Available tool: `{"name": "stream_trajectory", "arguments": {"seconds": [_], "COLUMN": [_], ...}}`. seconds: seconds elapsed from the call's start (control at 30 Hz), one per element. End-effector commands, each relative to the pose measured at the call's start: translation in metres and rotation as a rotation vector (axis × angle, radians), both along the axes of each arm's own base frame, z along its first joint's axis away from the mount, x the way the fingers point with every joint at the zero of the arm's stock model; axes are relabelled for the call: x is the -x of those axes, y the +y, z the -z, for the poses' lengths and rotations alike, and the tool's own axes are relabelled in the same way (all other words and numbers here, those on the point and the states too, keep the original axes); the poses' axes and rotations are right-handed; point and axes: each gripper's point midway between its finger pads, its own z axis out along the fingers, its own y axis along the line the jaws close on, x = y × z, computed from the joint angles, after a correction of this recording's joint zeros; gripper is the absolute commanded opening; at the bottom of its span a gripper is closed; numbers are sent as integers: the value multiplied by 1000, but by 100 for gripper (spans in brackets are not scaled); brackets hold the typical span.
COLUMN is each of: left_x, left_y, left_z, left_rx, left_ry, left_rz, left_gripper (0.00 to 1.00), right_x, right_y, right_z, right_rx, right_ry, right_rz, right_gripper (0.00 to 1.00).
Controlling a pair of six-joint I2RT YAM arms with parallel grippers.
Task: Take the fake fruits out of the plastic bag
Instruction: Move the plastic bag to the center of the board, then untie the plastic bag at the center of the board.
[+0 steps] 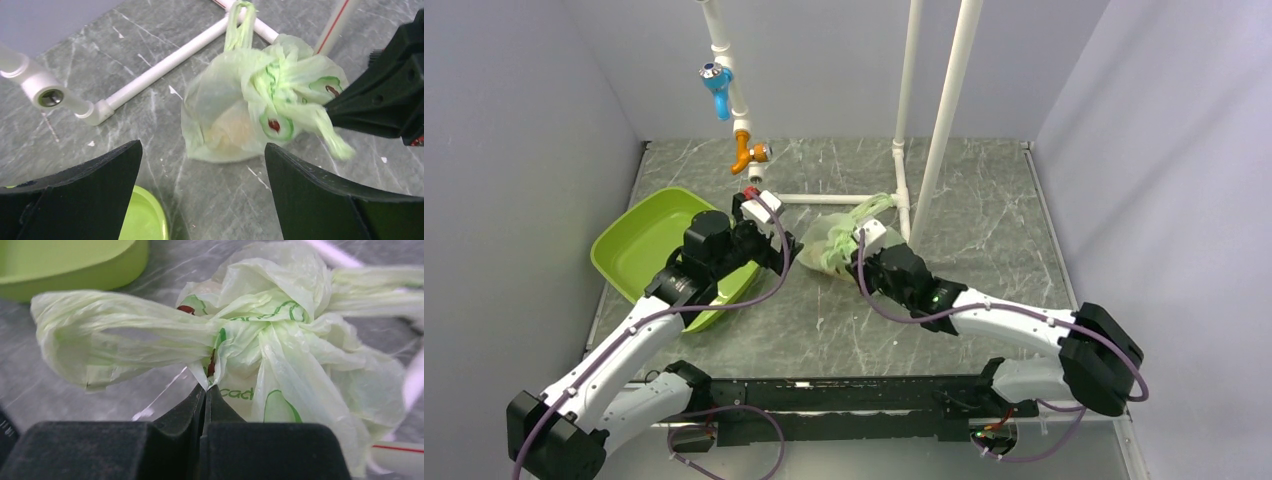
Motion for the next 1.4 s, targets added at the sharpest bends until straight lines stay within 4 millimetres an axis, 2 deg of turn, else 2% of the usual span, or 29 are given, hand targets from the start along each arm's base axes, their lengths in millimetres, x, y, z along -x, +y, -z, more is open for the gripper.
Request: {"name": "stream_trajectory", "arguments": {"seconds": [0.0, 0.13, 0.27, 0.37, 0.53, 0.67, 0.73, 0.87, 0.97, 1.03, 1.1, 1.13, 1.17, 1.23, 1.3, 1.37], "left_x": [5, 5, 7, 12, 21, 40, 47, 52, 51, 50, 48, 47, 48, 49, 50, 51], "left_y": [-16, -18, -27, -41, -65, -85, -90, -96, -98, -97, -95, -94, -95, -95, -96, -97], "left_z": [-22, -19, -10, 7, 34, 57, 71, 88, 89, 86, 81, 78, 76, 71, 65, 62], "left_rx": [29, 22, -3, -49, -131, -178, -242, -302, -326, -334, -332, -327, -321, -304, -286, -271], "left_ry": [-22, -6, 23, 90, 176, 257, 317, 361, 338, 318, 291, 279, 269, 252, 234, 223], "left_rz": [77, 77, 123, 183, 262, 384, 425, 442, 428, 415, 397, 391, 394, 397, 403, 405], "left_gripper": [99, 99, 99, 97, 93, 93, 92, 88, 73, 57, 44, 34, 24, 17, 8, 5], "right_x": [48, 83, 103, 113, 119, 117, 116, 113, 112, 110, 102, 95, 88, 79, 75, 74], "right_y": [15, 18, 13, 12, 8, 2, 2, 1, 1, -2, -11, -19, -29, -45, -51, -56], "right_z": [5, 20, 31, 37, 40, 38, 37, 34, 34, 36, 38, 37, 32, 22, 6, -3], "right_rx": [-115, -115, -154, -180, -202, -223, -219, -217, -215, -192, -151, -134, -133, -129, -139, -126], "right_ry": [97, 171, 244, 286, 310, 300, 295, 287, 285, 285, 281, 267, 242, 194, 150, 128], "right_rz": [-174, -285, -308, -314, -297, -260, -258, -239, -238, -222, -159, -100, -39, 39, 56, 62], "right_gripper": [0, 0, 0, 0, 1, 3, 3, 5, 12, 20, 22, 22, 30, 38, 47, 50]}}
